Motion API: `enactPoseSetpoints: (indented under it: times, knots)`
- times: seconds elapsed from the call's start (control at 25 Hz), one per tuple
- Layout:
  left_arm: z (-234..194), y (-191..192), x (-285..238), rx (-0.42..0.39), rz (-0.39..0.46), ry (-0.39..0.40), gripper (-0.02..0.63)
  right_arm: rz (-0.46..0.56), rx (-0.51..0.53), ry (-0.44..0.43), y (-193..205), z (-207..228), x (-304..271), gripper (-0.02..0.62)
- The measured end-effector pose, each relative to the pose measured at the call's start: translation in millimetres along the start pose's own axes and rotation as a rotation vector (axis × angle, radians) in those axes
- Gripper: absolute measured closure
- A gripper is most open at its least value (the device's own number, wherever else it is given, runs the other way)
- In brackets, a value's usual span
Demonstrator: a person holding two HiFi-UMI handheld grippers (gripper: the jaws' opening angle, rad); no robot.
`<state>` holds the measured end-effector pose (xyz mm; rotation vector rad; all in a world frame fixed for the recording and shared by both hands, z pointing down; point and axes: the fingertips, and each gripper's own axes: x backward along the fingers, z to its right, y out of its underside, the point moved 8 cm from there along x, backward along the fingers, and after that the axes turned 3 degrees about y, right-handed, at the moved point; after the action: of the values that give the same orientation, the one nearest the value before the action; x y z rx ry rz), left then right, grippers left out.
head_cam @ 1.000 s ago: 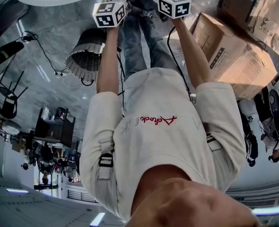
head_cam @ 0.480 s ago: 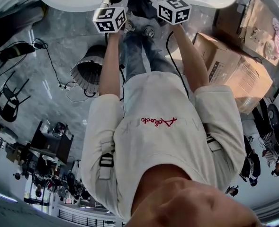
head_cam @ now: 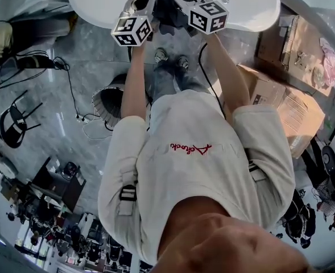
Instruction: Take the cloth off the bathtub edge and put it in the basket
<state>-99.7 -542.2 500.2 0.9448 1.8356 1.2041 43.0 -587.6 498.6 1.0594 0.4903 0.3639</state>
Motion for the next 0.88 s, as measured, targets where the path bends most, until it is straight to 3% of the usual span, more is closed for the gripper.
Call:
enactPoseSetpoints:
  times: [0.52, 0.88]
  knots:
    - [29.7, -126.5, 39.4, -0.170, 0.201, -0.032, 0.551, 0.174, 0.171, -0.105, -119.5, -63.3, 14.0, 0.523]
    - [60.2, -189.6, 63.7, -0.298, 0.249, -0.037, 0.551, 0.275, 0.242, -0.140, -174.4, -99.0, 37.5, 0.523]
